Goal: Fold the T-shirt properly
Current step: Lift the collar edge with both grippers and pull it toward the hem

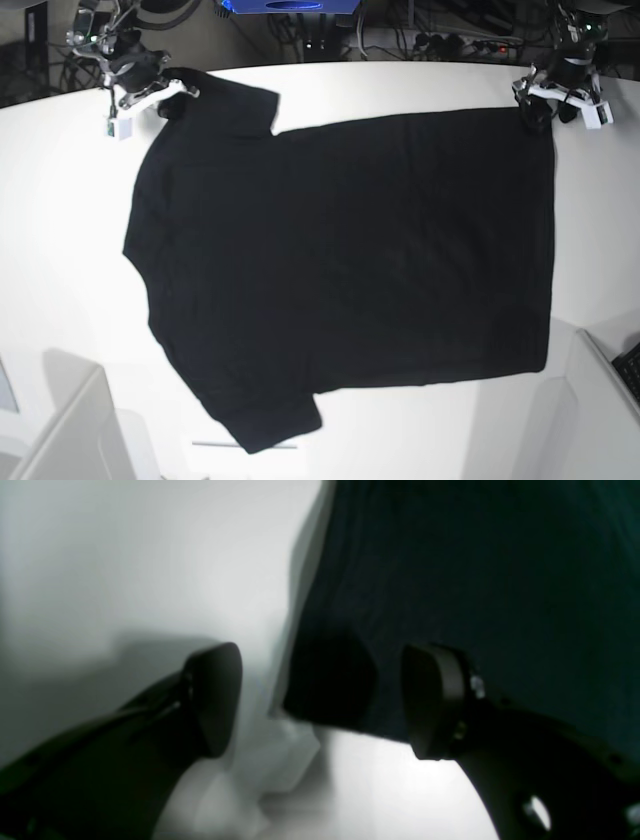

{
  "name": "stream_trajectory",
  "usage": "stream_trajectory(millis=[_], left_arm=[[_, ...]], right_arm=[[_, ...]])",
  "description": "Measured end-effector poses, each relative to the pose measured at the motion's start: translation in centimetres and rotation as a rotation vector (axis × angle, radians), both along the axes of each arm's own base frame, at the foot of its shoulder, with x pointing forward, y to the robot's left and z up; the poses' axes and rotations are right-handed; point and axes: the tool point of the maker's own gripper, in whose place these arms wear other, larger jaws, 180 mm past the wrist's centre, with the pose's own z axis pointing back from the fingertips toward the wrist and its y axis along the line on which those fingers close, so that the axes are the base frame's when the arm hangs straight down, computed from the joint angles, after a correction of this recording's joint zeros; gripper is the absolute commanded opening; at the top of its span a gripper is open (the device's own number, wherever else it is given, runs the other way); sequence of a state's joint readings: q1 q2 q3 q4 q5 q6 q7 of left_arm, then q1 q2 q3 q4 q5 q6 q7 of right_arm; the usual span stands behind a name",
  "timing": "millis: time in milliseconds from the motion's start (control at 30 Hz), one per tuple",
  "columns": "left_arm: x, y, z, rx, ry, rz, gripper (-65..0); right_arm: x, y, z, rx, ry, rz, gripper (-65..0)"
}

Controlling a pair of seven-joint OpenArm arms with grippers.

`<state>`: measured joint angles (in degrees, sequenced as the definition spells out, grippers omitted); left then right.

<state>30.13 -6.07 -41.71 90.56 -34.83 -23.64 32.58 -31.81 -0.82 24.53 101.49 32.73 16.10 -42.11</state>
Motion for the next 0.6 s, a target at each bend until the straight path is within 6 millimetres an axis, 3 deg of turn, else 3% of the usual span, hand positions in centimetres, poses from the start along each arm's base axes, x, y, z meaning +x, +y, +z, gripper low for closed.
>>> stream_trajectory(millis=[167, 233, 400, 600], left_arm=[[1.05, -0.55, -0.09, -0.029, 0.014, -0.019, -20.2], [0.95, -0.71, -0.17, -0.034, 0.015, -0.016, -29.6], [0.57, -0.96, -0.64, -0.046, 0.037, -0.017, -64.5], [0.32, -1.07, -0.66, -0.046, 0.045, -0.023, -65.0]], right_arm=[[-0.03, -0.04, 0.00, 0.000, 0.001, -0.002, -65.0], [-0.03, -0.05, -0.01, 0.000, 0.001, -0.001, -65.0], [-0.06, -0.04, -0.02, 0.000, 0.002, -0.001, -65.0], [-0.10, -0.04, 0.02, -0.001, 0.002, 0.000, -65.0]])
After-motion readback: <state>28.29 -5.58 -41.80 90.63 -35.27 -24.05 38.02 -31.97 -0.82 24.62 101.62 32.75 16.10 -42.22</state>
